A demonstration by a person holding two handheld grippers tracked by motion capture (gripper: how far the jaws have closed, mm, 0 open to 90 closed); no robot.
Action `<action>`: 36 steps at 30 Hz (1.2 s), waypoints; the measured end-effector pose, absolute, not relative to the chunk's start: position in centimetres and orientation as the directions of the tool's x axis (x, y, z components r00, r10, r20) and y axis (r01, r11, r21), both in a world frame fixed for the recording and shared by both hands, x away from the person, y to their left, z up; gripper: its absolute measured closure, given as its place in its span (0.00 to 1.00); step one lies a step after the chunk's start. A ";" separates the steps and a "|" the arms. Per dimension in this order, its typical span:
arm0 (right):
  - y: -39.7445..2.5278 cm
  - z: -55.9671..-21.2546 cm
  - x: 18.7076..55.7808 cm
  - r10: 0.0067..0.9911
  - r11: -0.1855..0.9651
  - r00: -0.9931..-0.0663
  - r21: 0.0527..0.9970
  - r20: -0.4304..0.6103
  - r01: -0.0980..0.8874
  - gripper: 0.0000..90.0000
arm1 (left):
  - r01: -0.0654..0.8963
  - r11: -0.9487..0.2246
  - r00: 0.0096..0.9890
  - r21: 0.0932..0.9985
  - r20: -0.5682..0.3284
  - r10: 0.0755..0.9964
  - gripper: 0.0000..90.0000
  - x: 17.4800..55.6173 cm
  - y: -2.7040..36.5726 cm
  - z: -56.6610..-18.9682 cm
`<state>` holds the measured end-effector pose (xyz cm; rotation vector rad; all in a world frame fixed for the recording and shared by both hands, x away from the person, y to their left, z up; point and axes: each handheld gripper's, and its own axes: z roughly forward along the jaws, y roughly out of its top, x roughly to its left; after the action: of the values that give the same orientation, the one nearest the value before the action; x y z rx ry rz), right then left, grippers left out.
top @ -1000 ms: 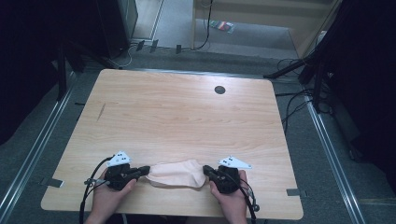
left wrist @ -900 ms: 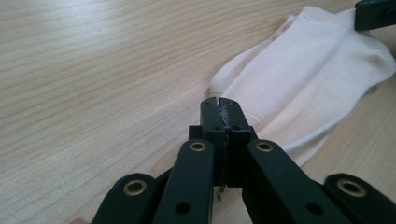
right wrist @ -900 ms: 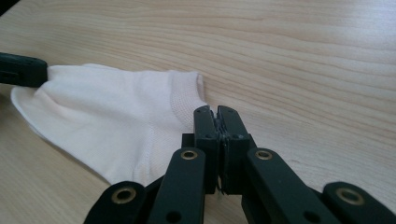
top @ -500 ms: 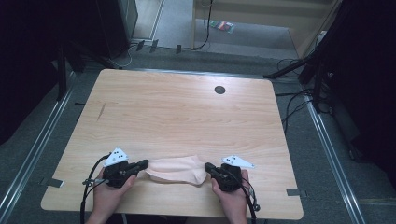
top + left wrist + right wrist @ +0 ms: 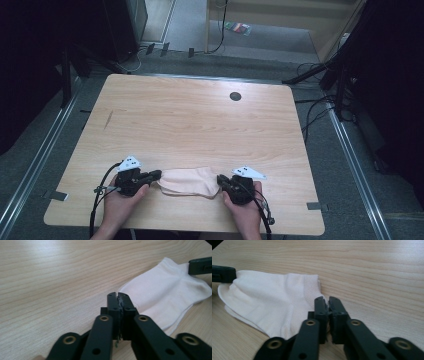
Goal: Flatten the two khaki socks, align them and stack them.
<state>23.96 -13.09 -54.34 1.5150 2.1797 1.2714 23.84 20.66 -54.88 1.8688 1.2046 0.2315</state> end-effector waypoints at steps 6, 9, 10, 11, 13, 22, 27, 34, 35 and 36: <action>-13.3 -53.1 22.9 0.834 0.067 -0.472 0.796 0.286 0.602 0.81 | 0.537 -0.020 0.492 0.843 -0.295 0.819 0.75 22.7 21.7 -52.9; -12.6 -52.7 22.5 0.816 0.066 -0.494 0.801 0.299 0.595 0.90 | 0.517 -0.035 0.541 0.855 -0.295 0.788 0.88 22.5 21.2 -52.5; -12.2 -52.8 22.4 0.805 0.083 -0.512 0.798 0.300 0.597 0.92 | 0.536 -0.110 0.583 0.837 -0.273 0.765 0.90 22.7 20.0 -52.8; -11.6 -53.1 22.4 0.794 0.109 -0.531 0.791 0.295 0.602 0.93 | 0.544 -0.147 0.583 0.826 -0.246 0.774 0.92 22.8 19.3 -53.1; -10.6 -53.7 22.3 0.795 0.159 -0.541 0.767 0.273 0.621 0.95 | 0.586 -0.181 0.573 0.790 -0.247 0.782 0.93 23.3 18.6 -54.0; -10.4 -55.1 23.0 0.807 0.191 -0.525 0.722 0.270 0.665 1.00 | 0.577 -0.288 0.620 0.764 -0.180 0.764 0.77 23.4 19.6 -55.1; -10.3 -55.0 22.9 0.816 0.182 -0.511 0.718 0.271 0.672 1.00 | 0.547 -0.298 0.639 0.782 -0.160 0.752 0.65 22.7 20.3 -54.7; -10.3 -55.1 22.9 0.820 0.176 -0.504 0.720 0.270 0.671 1.00 | 0.518 -0.303 0.712 0.800 -0.207 0.671 0.77 21.7 20.5 -54.1; -10.3 -55.1 22.9 0.824 0.173 -0.501 0.723 0.266 0.669 1.00 | 0.515 -0.325 0.722 0.793 -0.196 0.664 0.78 21.6 20.2 -54.2; -10.3 -55.1 22.9 0.832 0.174 -0.495 0.727 0.253 0.664 1.00 | 0.521 -0.356 0.722 0.776 -0.178 0.669 0.77 21.6 19.8 -54.5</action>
<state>22.94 -10.32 -55.06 1.4543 2.2428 1.2204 21.58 19.76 -54.46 2.0379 0.9034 0.2105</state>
